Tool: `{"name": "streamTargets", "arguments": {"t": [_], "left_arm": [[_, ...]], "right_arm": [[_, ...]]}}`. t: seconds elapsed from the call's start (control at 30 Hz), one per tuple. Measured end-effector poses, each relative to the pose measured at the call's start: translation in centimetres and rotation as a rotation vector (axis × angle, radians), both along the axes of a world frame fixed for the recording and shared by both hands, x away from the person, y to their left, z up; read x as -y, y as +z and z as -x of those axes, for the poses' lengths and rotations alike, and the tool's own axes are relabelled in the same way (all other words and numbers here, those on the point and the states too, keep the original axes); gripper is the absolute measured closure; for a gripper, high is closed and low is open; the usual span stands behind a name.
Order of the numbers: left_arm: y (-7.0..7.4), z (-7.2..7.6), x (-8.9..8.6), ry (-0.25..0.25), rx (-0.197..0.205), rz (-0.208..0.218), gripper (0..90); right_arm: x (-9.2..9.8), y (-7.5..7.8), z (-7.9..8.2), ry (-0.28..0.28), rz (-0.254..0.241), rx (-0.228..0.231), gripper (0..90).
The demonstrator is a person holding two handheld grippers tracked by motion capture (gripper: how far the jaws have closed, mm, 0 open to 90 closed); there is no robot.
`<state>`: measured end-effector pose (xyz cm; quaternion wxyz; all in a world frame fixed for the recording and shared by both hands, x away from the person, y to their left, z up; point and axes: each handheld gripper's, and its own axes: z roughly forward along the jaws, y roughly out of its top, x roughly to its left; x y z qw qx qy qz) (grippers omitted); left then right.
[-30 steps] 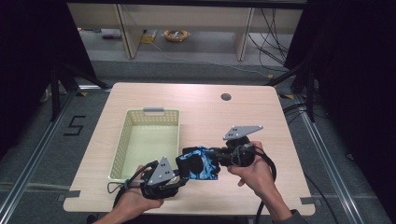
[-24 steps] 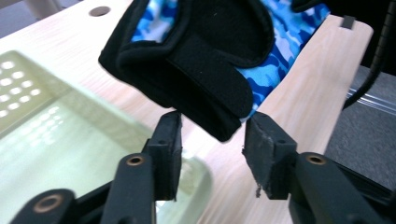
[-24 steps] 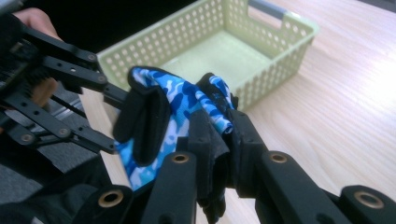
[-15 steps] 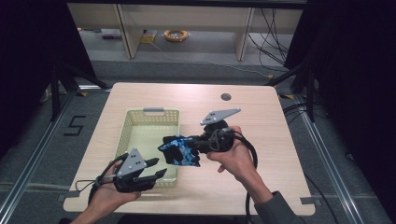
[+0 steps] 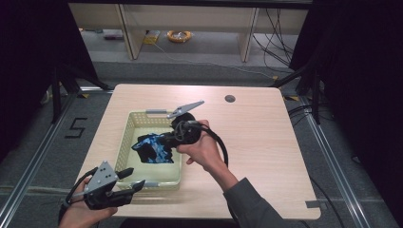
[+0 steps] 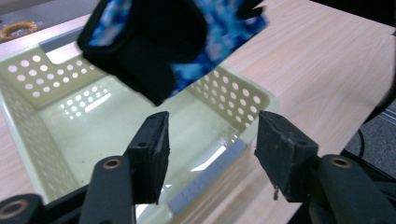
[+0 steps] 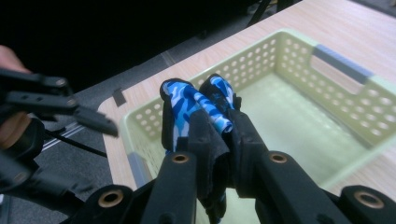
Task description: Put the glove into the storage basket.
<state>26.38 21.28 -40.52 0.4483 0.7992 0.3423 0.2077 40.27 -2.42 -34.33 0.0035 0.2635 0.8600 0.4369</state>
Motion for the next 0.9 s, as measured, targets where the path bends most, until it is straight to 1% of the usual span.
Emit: {"name": "streamTargets", "arguments": {"t": [0.03, 0.07, 0.1, 0.13, 0.17, 0.2, 0.23, 0.27, 0.3, 0.4, 0.43, 0.47, 0.5, 0.53, 0.57, 0.6, 0.63, 0.67, 0.7, 0.77, 0.83, 0.87, 0.9], "left_arm": [[-0.2, 0.6, 0.0, 0.02, -0.033, 0.024, 43.1], [-0.4, 0.9, -0.1, 0.019, -0.038, 0.035, 42.4], [-0.7, 1.2, -0.1, 0.021, -0.047, 0.057, 41.6], [-0.8, 1.5, -0.3, 0.015, -0.035, 0.048, 41.3], [-1.1, 1.8, -0.2, 0.023, -0.031, 0.06, 41.2], [-1.3, 2.1, -0.2, 0.023, -0.028, 0.055, 40.9], [-1.6, 2.4, -0.2, 0.016, -0.028, 0.062, 40.2], [-1.9, 2.6, -0.2, 0.012, -0.027, 0.072, 40.2], [-2.2, 3.0, -0.1, 0.012, -0.038, 0.063, 39.7], [-3.3, 3.6, 0.1, 0.0, -0.066, 0.058, 38.4], [-3.8, 3.7, 0.2, -0.007, -0.073, 0.056, 38.0], [-3.9, 3.7, 0.2, -0.012, -0.071, 0.048, 37.8], [-4.3, 3.8, 0.3, -0.013, -0.08, 0.05, 37.8], [-4.6, 3.9, 0.4, -0.005, -0.09, 0.055, 37.5], [-4.9, 3.9, 0.4, -0.017, -0.086, 0.049, 37.3], [-5.2, 3.9, 0.5, -0.021, -0.093, 0.053, 37.2], [-5.5, 4.0, 0.6, -0.015, -0.103, 0.06, 37.1], [-5.7, 4.0, 0.7, -0.02, -0.109, 0.07, 37.1], [-6.0, 4.1, 0.7, -0.025, -0.11, 0.065, 37.1], [-6.4, 4.3, 1.0, -0.019, -0.111, 0.063, 37.0], [-6.7, 4.4, 1.2, -0.031, -0.112, 0.047, 36.7], [-6.9, 4.5, 1.3, -0.029, -0.129, 0.054, 36.5], [-7.0, 4.4, 1.3, -0.042, -0.117, 0.035, 36.5]], "right_arm": [[0.0, 0.0, 0.0, 0.0, 0.0, 0.0, 81.4], [-0.7, -0.3, -0.2, 0.002, 0.003, -0.008, 81.4], [-1.3, -0.5, -0.3, 0.006, 0.006, -0.015, 81.4], [-1.8, -0.8, -0.4, 0.012, 0.006, -0.016, 81.4], [-2.3, -1.0, -0.5, 0.016, 0.005, -0.028, 81.4], [-2.8, -1.3, -0.6, 0.021, 0.01, -0.024, 81.4], [-3.7, -1.8, -0.8, 0.033, 0.013, -0.028, 81.4], [-3.7, -1.8, -0.8, 0.033, 0.013, -0.028, 81.4], [-4.0, -2.0, -0.8, 0.032, 0.017, -0.038, 81.4], [-5.1, -2.8, -0.8, 0.045, 0.032, -0.045, 81.3], [-5.4, -3.1, -0.8, 0.052, 0.033, -0.048, 81.4], [-5.8, -3.3, -0.8, 0.049, 0.039, -0.057, 81.4], [-5.9, -3.5, -0.8, 0.051, 0.04, -0.06, 81.4], [-6.2, -3.8, -0.9, 0.056, 0.041, -0.071, 81.3], [-6.3, -4.0, -0.8, 0.053, 0.041, -0.08, 81.3], [-6.5, -4.2, -0.8, 0.052, 0.043, -0.085, 81.3], [-6.9, -4.9, -0.8, 0.055, 0.05, -0.105, 81.3], [-6.9, -4.9, -0.8, 0.055, 0.05, -0.105, 81.3], [-7.0, -5.1, -0.8, 0.056, 0.053, -0.105, 81.3], [-7.2, -5.8, -0.7, 0.046, 0.062, -0.126, 81.3], [-7.2, -6.4, -0.7, 0.045, 0.064, -0.139, 81.2], [-7.2, -6.9, -0.7, 0.033, 0.064, -0.145, 81.2], [-7.1, -7.2, -0.8, 0.025, 0.064, -0.156, 81.2]]}}
